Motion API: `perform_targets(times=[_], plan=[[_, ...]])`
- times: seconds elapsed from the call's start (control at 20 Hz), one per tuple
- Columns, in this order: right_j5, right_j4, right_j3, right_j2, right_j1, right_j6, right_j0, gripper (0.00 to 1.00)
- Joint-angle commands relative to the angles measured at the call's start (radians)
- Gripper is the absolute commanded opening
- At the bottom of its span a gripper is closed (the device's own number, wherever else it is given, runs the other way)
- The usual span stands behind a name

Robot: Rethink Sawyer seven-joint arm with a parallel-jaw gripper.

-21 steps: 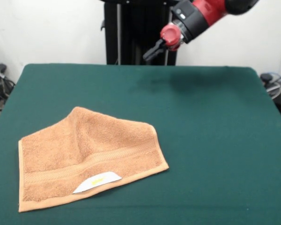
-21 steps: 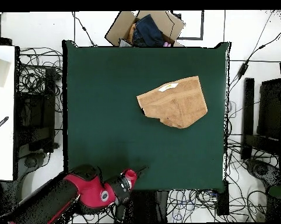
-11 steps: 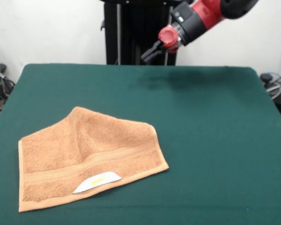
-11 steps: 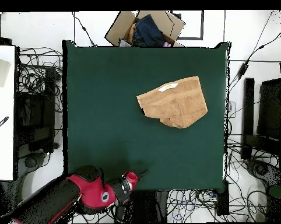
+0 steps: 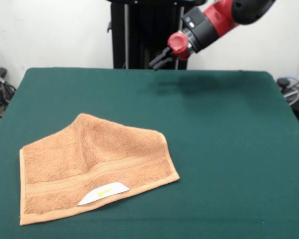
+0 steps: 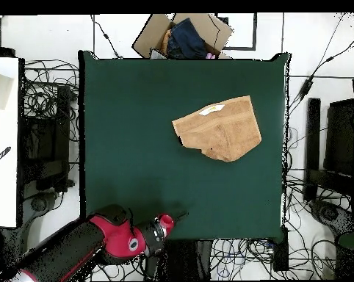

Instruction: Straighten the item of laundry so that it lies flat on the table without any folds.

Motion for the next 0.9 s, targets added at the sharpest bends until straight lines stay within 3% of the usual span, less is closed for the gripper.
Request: perform_targets(times=[0.05, 0.9], plan=[[-0.086, 0.1, -0.154, 0.066, 0.047, 0.237, -0.031, 1.0], [-0.076, 0.113, -0.211, 0.088, 0.052, 0.191, -0.067, 1.0]])
